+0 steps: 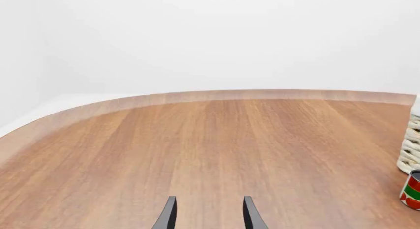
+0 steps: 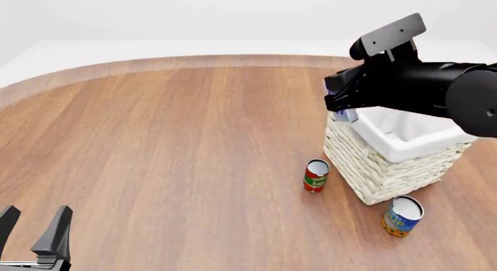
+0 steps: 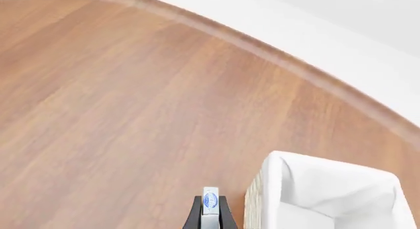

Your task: Pick up the alphabet soup and the cream cheese box, and put them in the basket.

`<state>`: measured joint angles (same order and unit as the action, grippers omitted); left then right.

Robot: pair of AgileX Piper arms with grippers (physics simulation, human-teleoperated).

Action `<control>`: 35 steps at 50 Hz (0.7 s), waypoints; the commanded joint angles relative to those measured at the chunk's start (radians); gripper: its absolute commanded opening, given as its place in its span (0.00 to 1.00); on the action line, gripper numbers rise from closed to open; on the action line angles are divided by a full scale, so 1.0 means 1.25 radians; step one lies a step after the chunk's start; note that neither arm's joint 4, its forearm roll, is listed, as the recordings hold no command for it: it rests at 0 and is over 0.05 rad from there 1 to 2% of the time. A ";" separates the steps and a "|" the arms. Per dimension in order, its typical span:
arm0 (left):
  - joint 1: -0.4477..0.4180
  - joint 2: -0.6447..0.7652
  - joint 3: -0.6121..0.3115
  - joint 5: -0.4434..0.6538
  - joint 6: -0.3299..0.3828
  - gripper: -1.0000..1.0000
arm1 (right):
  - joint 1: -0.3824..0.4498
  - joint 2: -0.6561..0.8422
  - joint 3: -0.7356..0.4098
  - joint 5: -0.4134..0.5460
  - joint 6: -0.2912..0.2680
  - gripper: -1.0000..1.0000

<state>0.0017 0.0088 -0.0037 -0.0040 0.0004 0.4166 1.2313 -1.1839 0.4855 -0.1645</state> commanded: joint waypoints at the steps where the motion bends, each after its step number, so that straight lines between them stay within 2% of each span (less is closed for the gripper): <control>1: 0.000 0.000 0.000 0.000 0.000 1.00 | -0.045 -0.017 -0.016 -0.002 0.018 0.00; 6: 0.000 0.000 0.000 0.000 0.000 1.00 | -0.088 -0.014 -0.009 -0.015 0.030 0.00; 14: 0.000 0.000 0.000 0.000 0.000 1.00 | -0.113 -0.040 -0.001 -0.013 0.044 0.00; 35: 0.000 0.000 0.000 0.000 0.000 1.00 | -0.232 0.037 0.000 -0.053 0.033 0.00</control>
<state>0.0017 0.0087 -0.0035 -0.0040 0.0005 0.1921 1.2354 -1.1808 0.4470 -0.1248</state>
